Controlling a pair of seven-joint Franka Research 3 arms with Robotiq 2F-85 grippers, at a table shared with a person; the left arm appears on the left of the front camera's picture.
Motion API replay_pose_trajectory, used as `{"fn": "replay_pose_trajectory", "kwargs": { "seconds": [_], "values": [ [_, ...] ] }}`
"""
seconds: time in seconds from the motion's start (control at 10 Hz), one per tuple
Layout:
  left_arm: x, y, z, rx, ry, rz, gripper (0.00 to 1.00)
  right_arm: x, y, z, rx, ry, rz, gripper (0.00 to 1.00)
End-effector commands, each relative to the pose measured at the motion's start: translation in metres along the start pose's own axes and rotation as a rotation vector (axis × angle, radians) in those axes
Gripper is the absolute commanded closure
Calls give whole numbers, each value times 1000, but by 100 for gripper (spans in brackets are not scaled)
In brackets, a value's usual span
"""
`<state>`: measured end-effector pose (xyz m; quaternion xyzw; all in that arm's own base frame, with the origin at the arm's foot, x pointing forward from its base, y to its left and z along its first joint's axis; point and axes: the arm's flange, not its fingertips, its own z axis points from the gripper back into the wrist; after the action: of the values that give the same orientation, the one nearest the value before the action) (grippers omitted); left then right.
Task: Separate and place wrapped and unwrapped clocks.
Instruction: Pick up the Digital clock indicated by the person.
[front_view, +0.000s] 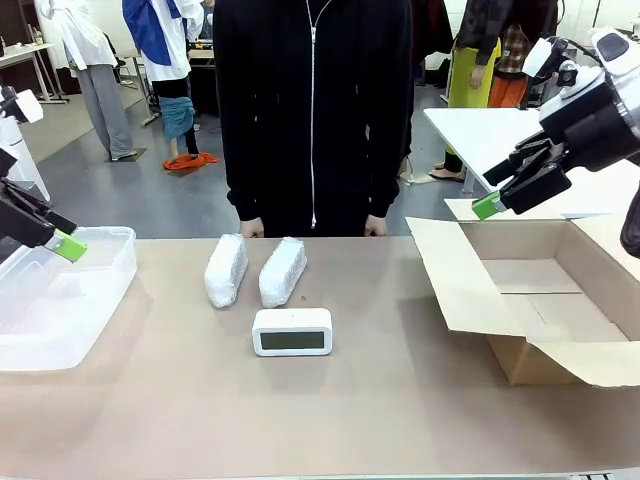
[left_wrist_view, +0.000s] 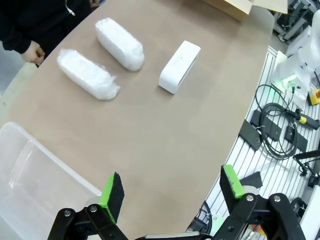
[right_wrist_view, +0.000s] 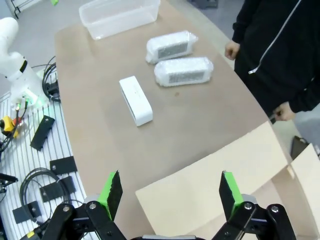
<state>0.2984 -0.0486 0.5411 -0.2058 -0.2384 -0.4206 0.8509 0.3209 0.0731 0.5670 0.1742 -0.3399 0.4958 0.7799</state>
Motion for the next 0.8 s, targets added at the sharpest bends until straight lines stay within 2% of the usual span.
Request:
{"fn": "replay_pose_trajectory", "kwargs": {
  "seconds": [0.0,0.1,0.7],
  "values": [
    [-21,-2,-27,-54,-14,-16,0,-43,26,-42,-1,26,10,0],
    [0,0,0,0,0,0,0,0,0,0,0,0,0,0],
    [0,0,0,0,0,0,0,0,0,0,0,0,0,0]
  ]
}}
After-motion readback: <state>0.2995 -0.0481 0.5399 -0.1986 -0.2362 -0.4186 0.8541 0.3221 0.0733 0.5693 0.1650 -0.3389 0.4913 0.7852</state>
